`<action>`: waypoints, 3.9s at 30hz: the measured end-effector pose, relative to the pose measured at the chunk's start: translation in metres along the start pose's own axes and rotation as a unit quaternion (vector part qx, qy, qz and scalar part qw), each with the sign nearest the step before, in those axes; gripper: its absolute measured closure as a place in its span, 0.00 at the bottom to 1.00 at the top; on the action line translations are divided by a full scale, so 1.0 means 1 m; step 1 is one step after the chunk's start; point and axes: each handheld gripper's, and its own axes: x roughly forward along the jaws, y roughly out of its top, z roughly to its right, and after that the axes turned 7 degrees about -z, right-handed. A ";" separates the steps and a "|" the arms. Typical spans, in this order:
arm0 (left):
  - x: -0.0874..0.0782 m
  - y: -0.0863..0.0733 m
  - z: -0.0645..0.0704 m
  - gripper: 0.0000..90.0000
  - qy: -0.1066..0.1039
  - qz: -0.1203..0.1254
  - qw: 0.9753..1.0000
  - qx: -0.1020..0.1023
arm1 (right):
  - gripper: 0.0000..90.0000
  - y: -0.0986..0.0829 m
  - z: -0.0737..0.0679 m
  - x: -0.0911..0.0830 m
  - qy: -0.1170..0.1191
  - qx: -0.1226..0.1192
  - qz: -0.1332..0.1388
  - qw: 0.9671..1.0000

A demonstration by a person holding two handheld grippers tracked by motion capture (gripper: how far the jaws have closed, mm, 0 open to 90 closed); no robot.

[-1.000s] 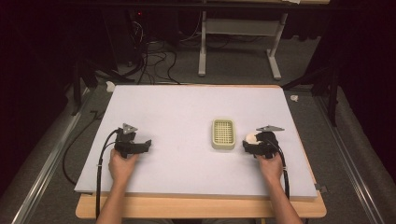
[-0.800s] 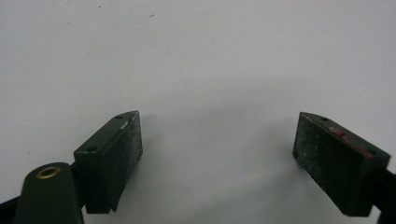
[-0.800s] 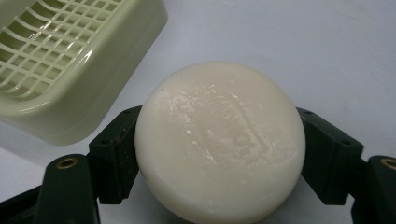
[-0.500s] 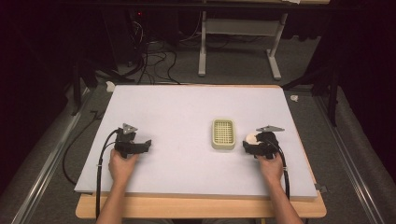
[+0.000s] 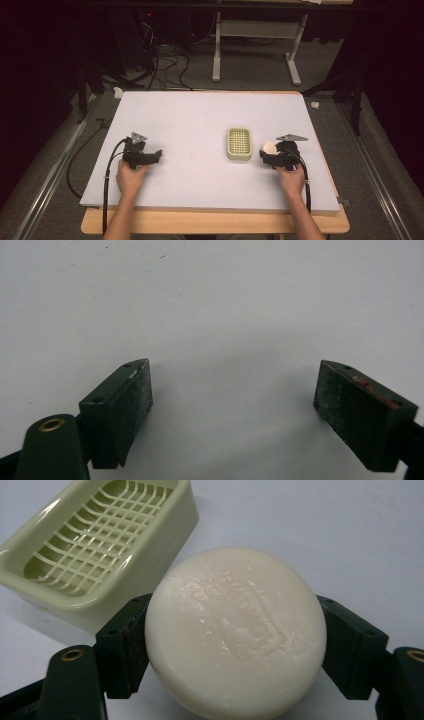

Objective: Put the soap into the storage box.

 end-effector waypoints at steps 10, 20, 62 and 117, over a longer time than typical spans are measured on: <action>0.000 0.000 0.000 0.18 0.000 0.000 1.000 0.000 | 0.27 0.000 0.001 -0.008 0.011 0.004 0.008 1.000; 0.000 0.000 0.000 0.18 0.000 0.000 1.000 0.000 | 0.27 0.000 0.000 -0.015 0.014 0.004 0.016 1.000; 0.000 0.000 0.000 0.18 -0.001 0.001 1.000 -0.001 | 0.27 0.034 -0.041 -0.034 0.066 -0.050 0.040 0.996; 0.000 0.000 0.000 0.18 0.000 0.000 1.000 0.000 | 0.27 0.069 -0.065 0.007 0.055 -0.075 -0.001 0.996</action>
